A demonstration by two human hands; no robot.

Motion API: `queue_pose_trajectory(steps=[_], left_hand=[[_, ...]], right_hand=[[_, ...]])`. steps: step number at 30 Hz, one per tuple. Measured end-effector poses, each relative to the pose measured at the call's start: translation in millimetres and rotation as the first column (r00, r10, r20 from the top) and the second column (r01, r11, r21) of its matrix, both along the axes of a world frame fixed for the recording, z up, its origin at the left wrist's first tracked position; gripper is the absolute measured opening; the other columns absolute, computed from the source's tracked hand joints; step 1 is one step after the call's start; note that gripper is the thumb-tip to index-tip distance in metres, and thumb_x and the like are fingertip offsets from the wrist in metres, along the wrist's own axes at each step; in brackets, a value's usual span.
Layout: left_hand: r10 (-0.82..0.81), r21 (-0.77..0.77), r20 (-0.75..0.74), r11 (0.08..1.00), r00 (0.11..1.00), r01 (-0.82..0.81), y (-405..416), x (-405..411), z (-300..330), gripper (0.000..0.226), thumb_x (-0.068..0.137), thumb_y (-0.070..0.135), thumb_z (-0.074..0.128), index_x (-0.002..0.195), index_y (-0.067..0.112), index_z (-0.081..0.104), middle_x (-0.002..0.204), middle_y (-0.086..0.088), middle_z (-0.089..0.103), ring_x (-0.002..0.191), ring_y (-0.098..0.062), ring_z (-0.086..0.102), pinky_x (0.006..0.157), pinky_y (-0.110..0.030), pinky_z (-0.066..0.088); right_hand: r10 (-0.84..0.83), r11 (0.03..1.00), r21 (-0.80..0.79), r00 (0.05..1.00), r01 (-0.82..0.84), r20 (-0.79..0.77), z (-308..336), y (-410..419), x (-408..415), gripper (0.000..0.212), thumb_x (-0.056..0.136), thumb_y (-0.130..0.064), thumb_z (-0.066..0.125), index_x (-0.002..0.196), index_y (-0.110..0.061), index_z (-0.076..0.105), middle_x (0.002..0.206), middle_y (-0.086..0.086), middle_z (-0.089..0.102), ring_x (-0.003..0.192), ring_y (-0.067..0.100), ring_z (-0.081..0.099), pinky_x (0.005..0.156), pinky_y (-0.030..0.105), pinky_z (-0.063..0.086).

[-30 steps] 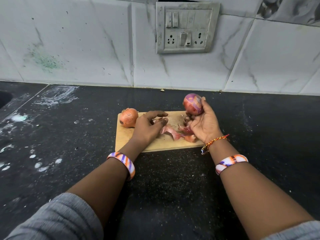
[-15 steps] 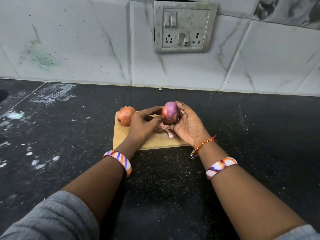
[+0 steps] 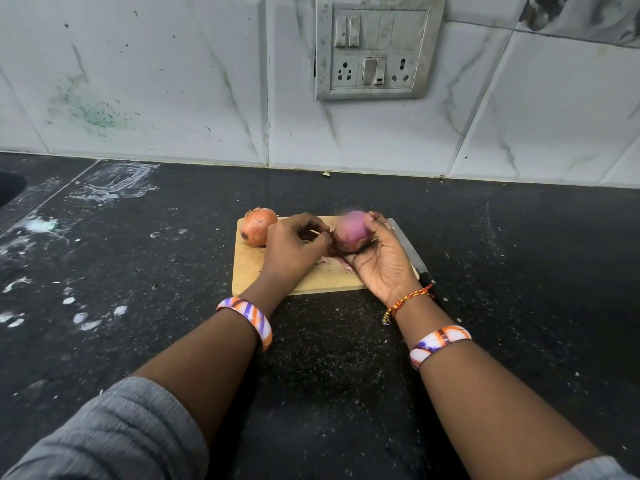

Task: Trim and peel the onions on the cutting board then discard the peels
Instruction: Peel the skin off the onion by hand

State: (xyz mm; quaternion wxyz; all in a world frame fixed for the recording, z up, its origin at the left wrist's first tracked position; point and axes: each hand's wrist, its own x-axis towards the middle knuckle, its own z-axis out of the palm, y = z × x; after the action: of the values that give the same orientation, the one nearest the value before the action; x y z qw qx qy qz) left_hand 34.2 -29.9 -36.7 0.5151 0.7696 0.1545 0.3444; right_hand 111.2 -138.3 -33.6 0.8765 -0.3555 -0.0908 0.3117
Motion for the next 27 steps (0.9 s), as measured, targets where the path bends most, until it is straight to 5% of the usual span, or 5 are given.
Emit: queue_pose_trajectory(steps=[4, 9, 14, 22, 27], left_hand=[[0.009, 0.024, 0.001, 1.0, 1.0, -0.009, 2.7, 0.4, -1.2, 0.021, 0.074, -0.008, 0.061, 0.078, 0.013, 0.064, 0.076, -0.001, 0.064, 0.074, -0.02, 0.064, 0.07, -0.028, 0.054], [0.079, 0.133, -0.041, 0.988, 0.996, -0.073, 4.6, 2.1, -1.3, 0.022, 0.074, -0.012, 0.056, 0.08, 0.003, 0.072, 0.086, -0.003, 0.061, 0.072, -0.005, 0.055, 0.063, 0.0, 0.042], [0.148, 0.176, -0.137, 0.977, 0.979, -0.123, 4.2, 4.3, -2.3, 0.021, 0.078, -0.008, 0.055, 0.086, 0.002, 0.072, 0.096, -0.008, 0.061, 0.074, -0.011, 0.054, 0.06, -0.003, 0.04], [-0.019, 0.243, -0.03, 0.97, 0.999, 0.026, -1.2, -2.7, 1.2, 0.039, 0.075, 0.027, 0.062, 0.114, 0.019, 0.065, 0.126, -0.003, 0.06, 0.119, -0.016, 0.052, 0.103, -0.029, 0.039], [-0.102, 0.093, -0.04, 0.99, 0.994, 0.105, -2.4, -3.7, 1.4, 0.047, 0.08, 0.012, 0.065, 0.126, 0.013, 0.056, 0.118, -0.005, 0.065, 0.099, -0.01, 0.062, 0.087, -0.011, 0.045]], right_hand=[[-0.002, 1.0, 0.021, 1.0, 0.002, 0.004, 3.0, -1.2, -0.3, 0.014, 0.097, -0.019, 0.041, 0.098, -0.022, 0.055, 0.109, 0.012, 0.053, 0.1, 0.03, 0.055, 0.075, 0.046, 0.052], [-0.021, 1.0, -0.026, 0.989, 0.017, -0.148, 4.0, 0.4, -0.4, 0.051, 0.096, -0.044, 0.035, 0.126, -0.004, 0.044, 0.138, 0.028, 0.041, 0.125, 0.043, 0.044, 0.09, 0.052, 0.045], [-0.011, 1.0, -0.025, 0.992, 0.008, -0.126, 6.1, -0.6, 0.0, 0.069, 0.092, -0.057, 0.027, 0.134, -0.004, 0.034, 0.132, 0.031, 0.044, 0.123, 0.045, 0.044, 0.093, 0.05, 0.045], [-0.008, 0.996, -0.083, 1.0, 0.006, -0.017, 5.4, 0.8, -1.2, 0.057, 0.093, -0.046, 0.039, 0.132, -0.005, 0.034, 0.122, 0.028, 0.052, 0.101, 0.036, 0.061, 0.084, 0.048, 0.051], [0.035, 0.978, -0.206, 0.996, -0.019, 0.079, 8.9, 4.9, -6.1, 0.02, 0.095, -0.023, 0.046, 0.113, -0.015, 0.045, 0.121, 0.018, 0.053, 0.111, 0.034, 0.057, 0.079, 0.047, 0.051]])
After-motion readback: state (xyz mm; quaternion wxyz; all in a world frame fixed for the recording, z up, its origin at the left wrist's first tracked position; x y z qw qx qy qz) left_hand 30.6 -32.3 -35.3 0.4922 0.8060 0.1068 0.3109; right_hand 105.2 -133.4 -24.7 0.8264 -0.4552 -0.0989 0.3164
